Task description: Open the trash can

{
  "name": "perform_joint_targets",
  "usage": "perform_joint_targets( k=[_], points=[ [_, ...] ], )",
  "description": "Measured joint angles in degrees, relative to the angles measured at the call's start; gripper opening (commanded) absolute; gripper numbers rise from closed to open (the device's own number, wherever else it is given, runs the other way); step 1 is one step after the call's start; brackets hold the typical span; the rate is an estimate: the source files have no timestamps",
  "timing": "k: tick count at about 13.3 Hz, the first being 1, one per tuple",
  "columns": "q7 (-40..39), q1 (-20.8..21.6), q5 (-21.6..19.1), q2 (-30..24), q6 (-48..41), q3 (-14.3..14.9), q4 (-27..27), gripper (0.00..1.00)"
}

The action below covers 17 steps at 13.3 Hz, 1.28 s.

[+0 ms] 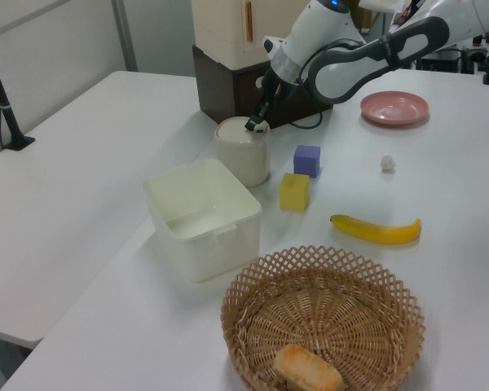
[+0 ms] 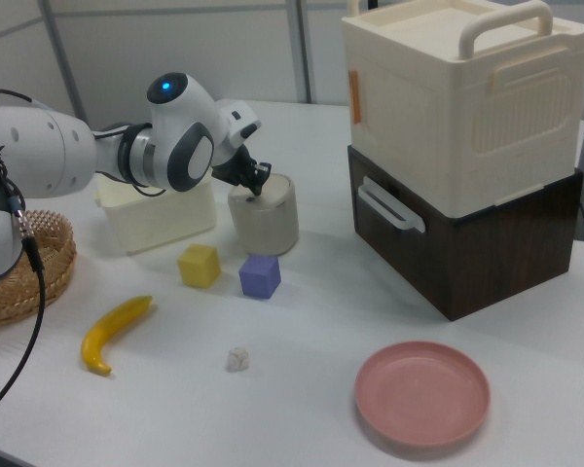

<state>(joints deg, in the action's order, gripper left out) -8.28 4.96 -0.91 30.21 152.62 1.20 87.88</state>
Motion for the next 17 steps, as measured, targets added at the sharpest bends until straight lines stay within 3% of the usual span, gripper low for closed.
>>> perform_joint_targets(
  k=[7, 13, 17],
  points=[
    [0.0, 0.1, 0.0, -2.6, -0.3, 0.0, -0.9, 0.00],
    [0.0, 0.0, 0.0, -12.0, -14.3, 0.0, -1.6, 0.00],
    [0.0, -0.3, 0.0, -18.8, -32.5, 0.5, -1.7, 0.00]
  ],
)
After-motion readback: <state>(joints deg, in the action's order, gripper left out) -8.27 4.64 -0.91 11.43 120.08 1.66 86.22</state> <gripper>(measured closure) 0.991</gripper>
